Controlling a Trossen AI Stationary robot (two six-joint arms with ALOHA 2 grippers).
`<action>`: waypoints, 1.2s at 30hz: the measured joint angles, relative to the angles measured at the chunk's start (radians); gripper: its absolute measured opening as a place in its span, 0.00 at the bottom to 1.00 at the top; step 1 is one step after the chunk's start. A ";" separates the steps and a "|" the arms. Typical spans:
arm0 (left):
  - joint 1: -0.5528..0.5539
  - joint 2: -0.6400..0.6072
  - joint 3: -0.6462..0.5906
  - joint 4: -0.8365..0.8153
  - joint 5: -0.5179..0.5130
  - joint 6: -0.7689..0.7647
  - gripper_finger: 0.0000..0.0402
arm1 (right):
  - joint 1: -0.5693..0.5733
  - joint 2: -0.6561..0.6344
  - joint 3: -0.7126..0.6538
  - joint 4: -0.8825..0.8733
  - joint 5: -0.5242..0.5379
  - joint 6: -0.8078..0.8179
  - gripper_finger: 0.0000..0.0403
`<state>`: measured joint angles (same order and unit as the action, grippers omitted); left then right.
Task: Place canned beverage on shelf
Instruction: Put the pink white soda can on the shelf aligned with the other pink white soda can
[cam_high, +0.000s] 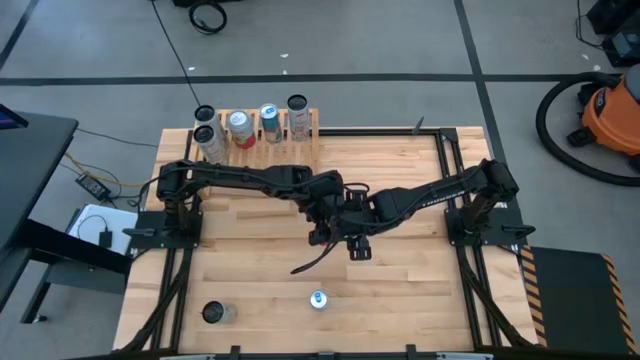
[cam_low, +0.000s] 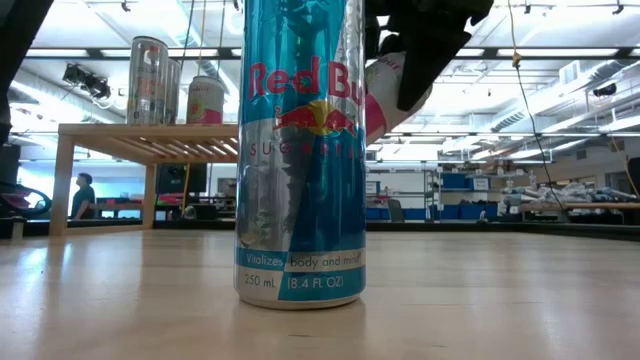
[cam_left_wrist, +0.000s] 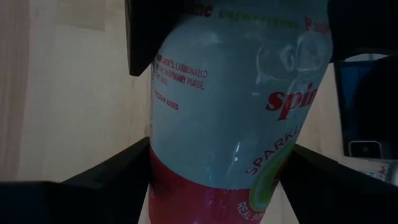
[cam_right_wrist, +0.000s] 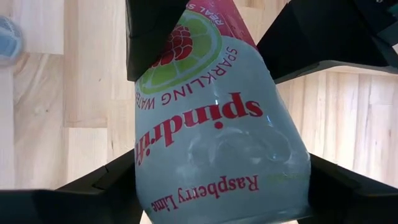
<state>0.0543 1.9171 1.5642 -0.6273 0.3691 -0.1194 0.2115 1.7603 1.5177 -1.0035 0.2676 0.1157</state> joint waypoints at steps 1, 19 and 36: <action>0.001 0.000 0.000 0.000 0.011 0.001 0.79 | -0.001 0.000 0.000 0.000 0.000 -0.002 0.79; -0.002 -0.001 0.000 -0.003 0.016 -0.025 0.79 | -0.005 0.000 0.001 0.002 0.020 -0.033 0.79; 0.001 -0.001 0.001 -0.030 0.150 0.030 0.79 | -0.002 0.000 0.001 0.038 -0.001 -0.036 0.79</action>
<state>0.0555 1.9160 1.5650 -0.6575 0.5193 -0.0894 0.2096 1.7603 1.5185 -0.9651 0.2664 0.0794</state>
